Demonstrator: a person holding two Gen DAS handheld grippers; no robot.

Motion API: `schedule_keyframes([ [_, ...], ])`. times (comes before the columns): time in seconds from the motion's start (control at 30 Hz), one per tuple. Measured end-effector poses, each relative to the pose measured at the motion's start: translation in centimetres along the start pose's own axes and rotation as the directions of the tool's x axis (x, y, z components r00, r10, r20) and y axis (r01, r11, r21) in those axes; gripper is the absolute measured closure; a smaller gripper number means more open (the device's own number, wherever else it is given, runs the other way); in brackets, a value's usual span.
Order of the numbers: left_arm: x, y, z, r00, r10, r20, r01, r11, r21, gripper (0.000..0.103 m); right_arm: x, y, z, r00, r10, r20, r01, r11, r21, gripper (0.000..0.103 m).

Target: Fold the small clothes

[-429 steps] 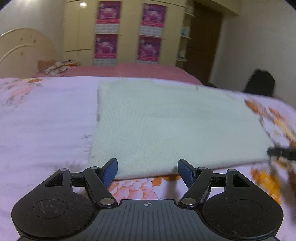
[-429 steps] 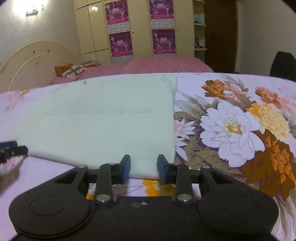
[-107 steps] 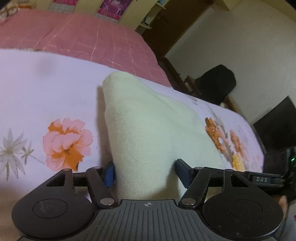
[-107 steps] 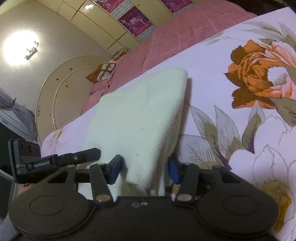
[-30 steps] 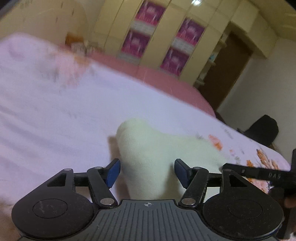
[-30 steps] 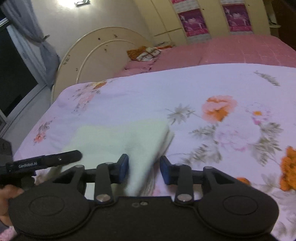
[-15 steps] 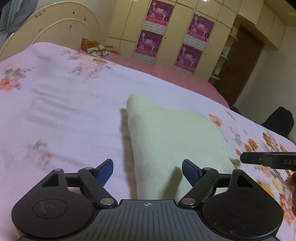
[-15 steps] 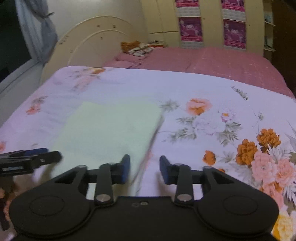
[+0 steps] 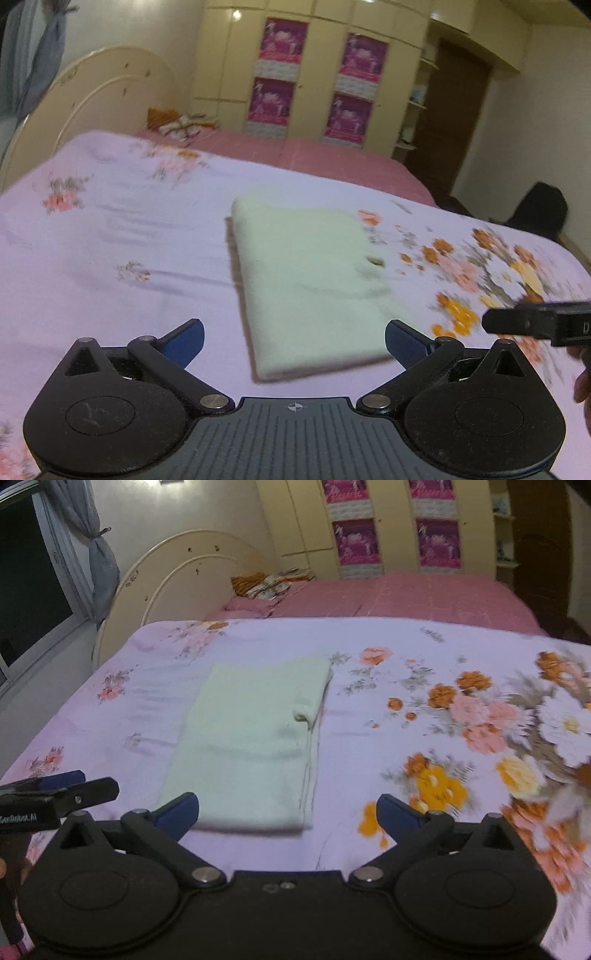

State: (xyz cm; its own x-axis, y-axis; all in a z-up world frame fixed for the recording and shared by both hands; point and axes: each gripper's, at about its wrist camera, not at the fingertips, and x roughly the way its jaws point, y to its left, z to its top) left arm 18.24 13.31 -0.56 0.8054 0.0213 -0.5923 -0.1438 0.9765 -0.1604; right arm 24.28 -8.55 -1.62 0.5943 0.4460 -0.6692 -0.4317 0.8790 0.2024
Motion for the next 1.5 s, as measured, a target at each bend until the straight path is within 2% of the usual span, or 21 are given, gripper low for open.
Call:
schedule_keyframes([
  [0.1, -3.1, -1.3, -0.7, 1.000, -0.007, 0.026, 0.007, 1.000, 0.023, 0.000, -2.3, 1.3, -0.8, 0.999, -0.023, 0.033, 0.023, 1.000, -0.008, 0.001],
  [0.27, -7.1, -1.9, -1.9, 0.997, -0.064, 0.045, 0.066, 0.997, -0.034, 0.000, -6.0, 3.8, -2.6, 0.995, -0.051, 0.082, 0.055, 0.998, -0.044, 0.001],
  [0.43, -10.0, -1.9, -2.4, 0.995, -0.067, 0.077, 0.070, 0.997, -0.035, 0.000, -8.6, 5.3, -3.6, 0.988, -0.084, 0.128, 0.092, 0.994, -0.055, 0.001],
  [0.67, -13.4, -2.1, -2.5, 0.992, -0.051, 0.116, 0.051, 0.999, 0.002, 0.000, -11.8, 6.6, -4.1, 0.978, -0.082, 0.190, 0.094, 0.994, -0.053, 0.001],
  [0.83, -15.5, -2.0, -3.0, 0.989, -0.046, 0.138, 0.046, 0.999, 0.002, 0.000, -13.1, 6.9, -5.1, 0.975, -0.086, 0.205, 0.097, 0.994, -0.044, 0.001],
  [1.1, -16.5, -2.5, -4.4, 0.991, -0.046, 0.124, 0.045, 0.999, 0.016, 0.000, -13.7, 7.3, -6.5, 0.976, -0.087, 0.201, 0.095, 0.995, -0.028, 0.001],
  [1.5, -16.7, -3.1, -4.8, 0.992, -0.048, 0.117, 0.044, 0.999, 0.031, 0.000, -13.7, 8.0, -7.8, 0.976, -0.099, 0.193, 0.107, 0.994, -0.029, 0.001],
])
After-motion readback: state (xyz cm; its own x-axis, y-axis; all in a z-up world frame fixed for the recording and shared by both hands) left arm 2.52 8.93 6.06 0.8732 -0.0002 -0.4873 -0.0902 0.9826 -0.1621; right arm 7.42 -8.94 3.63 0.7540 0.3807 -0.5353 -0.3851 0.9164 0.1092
